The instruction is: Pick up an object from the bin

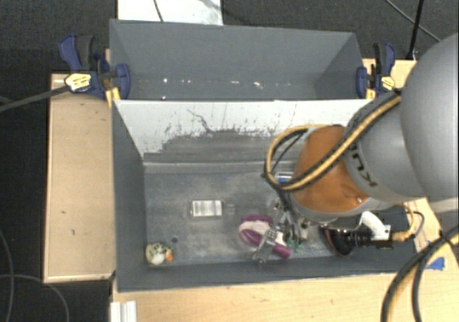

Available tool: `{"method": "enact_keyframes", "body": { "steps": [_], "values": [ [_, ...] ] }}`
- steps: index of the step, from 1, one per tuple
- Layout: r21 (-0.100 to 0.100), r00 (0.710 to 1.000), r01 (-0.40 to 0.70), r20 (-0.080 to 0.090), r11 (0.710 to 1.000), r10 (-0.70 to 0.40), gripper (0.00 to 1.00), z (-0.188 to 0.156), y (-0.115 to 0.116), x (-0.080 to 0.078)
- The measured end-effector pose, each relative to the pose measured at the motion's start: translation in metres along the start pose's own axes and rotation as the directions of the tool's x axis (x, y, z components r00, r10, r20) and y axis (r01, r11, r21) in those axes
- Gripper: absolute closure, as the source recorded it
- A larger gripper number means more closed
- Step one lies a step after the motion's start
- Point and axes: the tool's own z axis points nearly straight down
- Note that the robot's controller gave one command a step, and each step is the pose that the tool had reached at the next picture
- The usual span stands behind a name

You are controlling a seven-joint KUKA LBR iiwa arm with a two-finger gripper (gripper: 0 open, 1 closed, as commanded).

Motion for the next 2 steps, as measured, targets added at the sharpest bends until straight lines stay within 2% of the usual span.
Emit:
{"method": "enact_keyframes", "body": {
  "steps": [1,2],
  "values": [
    [0.0,1.0,0.002,0.0,1.0,-0.002,0.0,0.0,0.0,-0.0002],
    [0.0,1.0,0.003,0.0,1.0,-0.003,1.0,0.0,-0.0001,-0.0002]
  ]
}}
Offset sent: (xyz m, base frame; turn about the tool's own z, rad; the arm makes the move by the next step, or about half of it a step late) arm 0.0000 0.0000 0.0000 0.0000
